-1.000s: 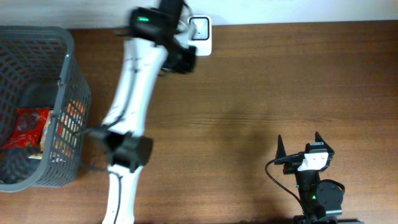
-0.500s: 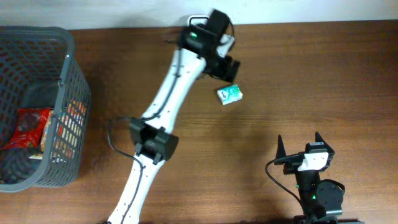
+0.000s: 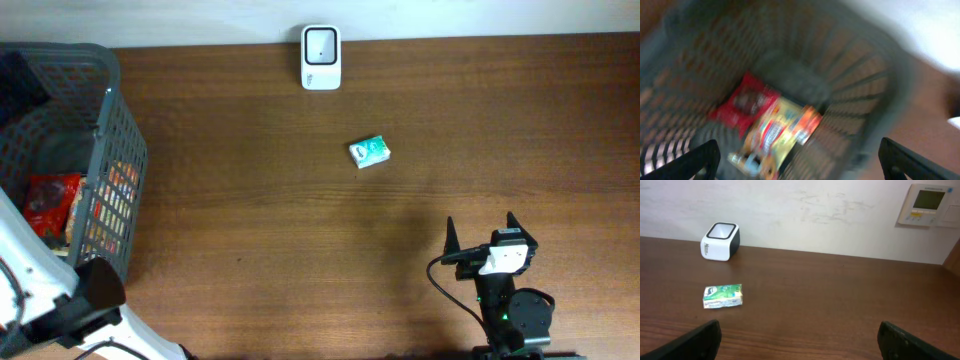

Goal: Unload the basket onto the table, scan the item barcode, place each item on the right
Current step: 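Take an orange tissue pack from the basket and set it beside the green pack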

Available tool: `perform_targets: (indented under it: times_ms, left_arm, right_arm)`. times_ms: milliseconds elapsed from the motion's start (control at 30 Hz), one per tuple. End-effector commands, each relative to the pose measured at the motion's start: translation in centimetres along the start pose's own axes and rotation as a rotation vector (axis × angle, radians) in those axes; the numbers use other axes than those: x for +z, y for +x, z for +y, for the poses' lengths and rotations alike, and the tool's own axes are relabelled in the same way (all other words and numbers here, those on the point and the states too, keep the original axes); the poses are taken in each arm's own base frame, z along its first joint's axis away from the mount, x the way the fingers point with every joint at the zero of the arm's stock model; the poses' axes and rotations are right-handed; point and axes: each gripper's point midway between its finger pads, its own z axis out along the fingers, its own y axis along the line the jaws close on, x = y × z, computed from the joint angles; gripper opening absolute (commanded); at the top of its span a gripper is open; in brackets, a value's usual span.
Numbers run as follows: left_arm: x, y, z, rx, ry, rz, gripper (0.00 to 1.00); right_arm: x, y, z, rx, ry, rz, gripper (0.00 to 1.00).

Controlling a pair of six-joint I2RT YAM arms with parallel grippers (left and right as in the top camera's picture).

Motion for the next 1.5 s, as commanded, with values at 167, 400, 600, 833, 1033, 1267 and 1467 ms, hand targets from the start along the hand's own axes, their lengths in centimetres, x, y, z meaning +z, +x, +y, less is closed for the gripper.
perform_targets:
  times_ms: [167,400,600,833,1033,1267,1467]
  left_arm:
    - [15.9,8.1,7.6,-0.163,-0.131,0.324,0.72]
    - [20.3,11.6,2.5,0.030,0.175,0.371,0.73]
    - [23.5,15.1,1.6,0.099,0.204,0.394,0.72]
    - [24.5,15.1,-0.7,0.184,0.200,0.359,0.60]
    - [25.5,16.9,-0.4,0.177,0.198,0.381,0.08]
    - [15.7,3.4,0.3,-0.045,0.194,0.079,0.00]
    - [-4.9,-2.8,-1.5,-0.293,0.315,-0.346,0.00]
  right_arm:
    - [0.0,0.4,-0.1,0.005,0.006,0.007,0.98]
    - [0.0,0.4,-0.1,0.005,0.006,0.007,0.99]
    - [0.0,0.4,-0.1,0.005,0.006,0.007,0.98]
    - [0.0,0.4,-0.1,0.005,0.006,0.007,0.98]
    - [0.0,0.4,-0.1,0.005,0.006,0.007,0.98]
    - [0.0,0.4,-0.1,0.005,0.006,0.007,0.99]
    - [0.0,0.4,-0.1,0.005,0.006,0.007,0.98]
